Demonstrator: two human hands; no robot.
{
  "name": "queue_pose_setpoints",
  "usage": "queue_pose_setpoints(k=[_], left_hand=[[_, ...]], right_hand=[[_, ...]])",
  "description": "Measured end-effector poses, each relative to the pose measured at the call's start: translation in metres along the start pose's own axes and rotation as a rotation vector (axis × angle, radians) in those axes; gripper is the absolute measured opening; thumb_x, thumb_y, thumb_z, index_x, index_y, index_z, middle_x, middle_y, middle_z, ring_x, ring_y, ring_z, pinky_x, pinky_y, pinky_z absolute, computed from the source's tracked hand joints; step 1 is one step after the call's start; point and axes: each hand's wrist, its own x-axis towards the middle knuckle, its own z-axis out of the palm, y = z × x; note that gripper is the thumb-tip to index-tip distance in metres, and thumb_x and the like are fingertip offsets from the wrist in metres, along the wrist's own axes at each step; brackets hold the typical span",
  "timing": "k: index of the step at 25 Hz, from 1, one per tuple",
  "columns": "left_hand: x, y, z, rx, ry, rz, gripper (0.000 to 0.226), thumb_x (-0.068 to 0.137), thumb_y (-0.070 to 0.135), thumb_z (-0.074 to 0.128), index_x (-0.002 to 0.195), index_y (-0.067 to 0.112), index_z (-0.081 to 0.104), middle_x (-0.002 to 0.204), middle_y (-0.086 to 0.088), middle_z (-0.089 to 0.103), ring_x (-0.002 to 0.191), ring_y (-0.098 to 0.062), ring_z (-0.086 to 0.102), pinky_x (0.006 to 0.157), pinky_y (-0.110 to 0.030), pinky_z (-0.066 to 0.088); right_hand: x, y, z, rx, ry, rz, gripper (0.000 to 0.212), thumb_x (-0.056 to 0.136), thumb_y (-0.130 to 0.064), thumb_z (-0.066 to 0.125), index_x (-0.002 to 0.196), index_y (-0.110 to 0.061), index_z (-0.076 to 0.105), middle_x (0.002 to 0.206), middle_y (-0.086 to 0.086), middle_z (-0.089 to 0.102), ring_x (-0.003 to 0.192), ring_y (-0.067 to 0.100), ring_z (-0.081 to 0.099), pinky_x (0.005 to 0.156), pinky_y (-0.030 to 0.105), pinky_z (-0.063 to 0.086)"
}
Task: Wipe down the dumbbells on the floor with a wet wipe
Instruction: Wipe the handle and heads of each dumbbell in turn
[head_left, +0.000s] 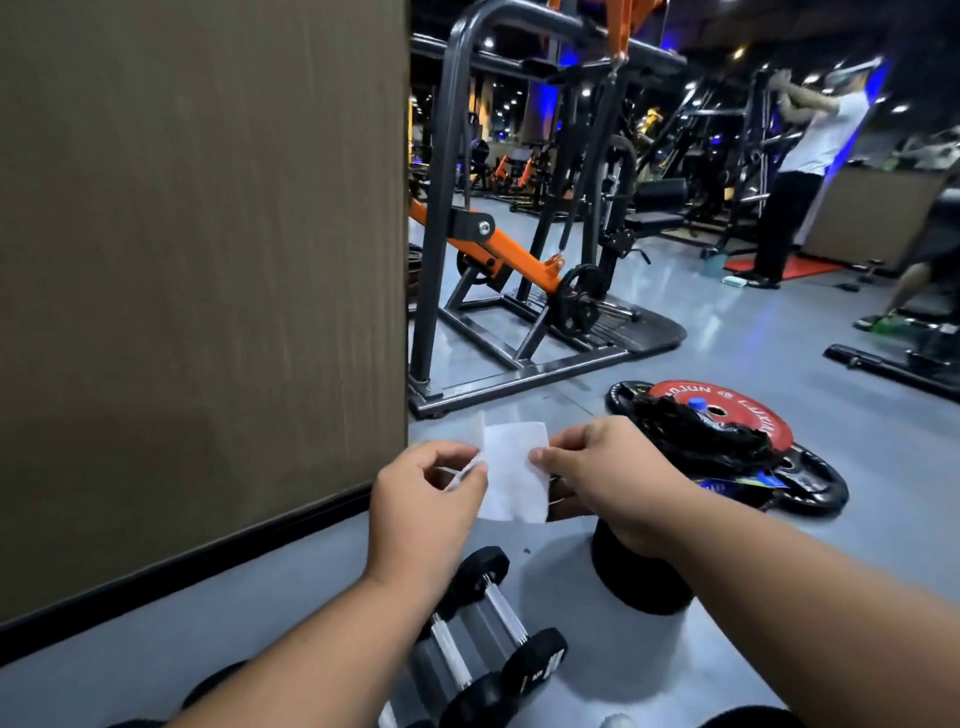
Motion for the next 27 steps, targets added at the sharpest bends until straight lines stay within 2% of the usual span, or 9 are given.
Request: queue_pose_setpoints(k=[2,5,7,10,13,18,20,23,27], left_hand=[[-0.004,-0.006,0.029,0.026,-0.035,0.039,0.017,0.079,0.010,0.081,0.082,0.027,0.078,0.084,0.011,0.072,0.076,0.002,0.067,0.070,-0.010,0.049],[-0.009,-0.024,0.064,0.052,-0.111,0.064,0.017,0.081,0.013,0.082,0.086,0.029,0.082,0.087,0.013,0.067,0.079,0.001,0.067,0.074,-0.014,0.051],[-0.011,-0.044,0.083,0.083,-0.161,0.062,0.019,0.084,0.015,0.079,0.093,0.031,0.082,0.089,0.015,0.063,0.081,0.001,0.066,0.075,-0.015,0.052],[-0.019,-0.072,0.099,0.116,-0.189,0.067,0.023,0.089,0.012,0.075,0.104,0.028,0.080,0.090,0.012,0.059,0.077,0.000,0.064,0.072,-0.010,0.047],[-0.019,-0.102,0.104,0.194,-0.240,0.177,0.026,0.093,0.010,0.068,0.114,0.021,0.078,0.096,0.011,0.055,0.087,-0.004,0.062,0.078,-0.007,0.044],[-0.007,-0.163,0.120,0.447,-0.400,0.307,0.037,0.092,0.019,0.059,0.127,0.027,0.069,0.095,0.012,0.043,0.083,-0.008,0.052,0.075,-0.003,0.036],[-0.006,-0.186,0.130,0.500,-0.446,0.334,0.037,0.093,0.020,0.058,0.128,0.025,0.067,0.095,0.010,0.042,0.082,-0.012,0.050,0.074,-0.012,0.041],[-0.003,-0.216,0.143,0.555,-0.500,0.356,0.040,0.096,0.027,0.048,0.132,0.019,0.064,0.094,0.005,0.044,0.082,-0.018,0.050,0.070,-0.037,0.052],[-0.003,-0.249,0.159,0.640,-0.559,0.385,0.045,0.100,0.037,0.044,0.136,0.016,0.061,0.097,0.003,0.047,0.084,-0.019,0.050,0.065,-0.041,0.053]], right_hand=[[0.008,0.022,-0.011,0.038,-0.034,0.016,0.017,0.098,-0.006,0.064,0.093,0.007,0.074,0.085,0.024,0.075,0.072,0.035,0.073,0.065,0.037,0.060],[0.021,0.050,-0.027,0.099,-0.055,0.052,0.017,0.098,-0.003,0.061,0.099,0.010,0.072,0.077,0.016,0.072,0.061,0.024,0.068,0.064,0.033,0.058],[0.032,0.072,-0.035,0.158,-0.088,0.077,0.018,0.098,0.000,0.058,0.102,0.011,0.071,0.083,0.019,0.075,0.063,0.023,0.070,0.064,0.031,0.058],[0.045,0.102,-0.038,0.251,-0.130,0.128,0.023,0.102,-0.002,0.050,0.106,0.011,0.070,0.095,0.025,0.076,0.079,0.031,0.075,0.072,0.037,0.060],[0.060,0.125,-0.040,0.322,-0.133,0.166,0.027,0.104,-0.001,0.045,0.107,0.013,0.068,0.097,0.029,0.074,0.085,0.038,0.074,0.076,0.040,0.062],[0.096,0.175,-0.042,0.357,-0.119,0.222,0.029,0.106,-0.005,0.044,0.107,0.011,0.067,0.100,0.029,0.074,0.092,0.042,0.073,0.088,0.050,0.060],[0.106,0.193,-0.042,0.403,-0.121,0.255,0.031,0.106,-0.007,0.043,0.108,0.013,0.067,0.102,0.030,0.073,0.096,0.045,0.072,0.089,0.051,0.059],[0.119,0.219,-0.042,0.408,-0.123,0.276,0.033,0.105,-0.013,0.049,0.106,0.013,0.069,0.103,0.030,0.073,0.096,0.047,0.072,0.089,0.049,0.059],[0.140,0.263,-0.041,0.323,-0.041,0.279,0.020,0.098,-0.010,0.063,0.100,0.008,0.073,0.098,0.028,0.074,0.088,0.040,0.073,0.082,0.044,0.061]])
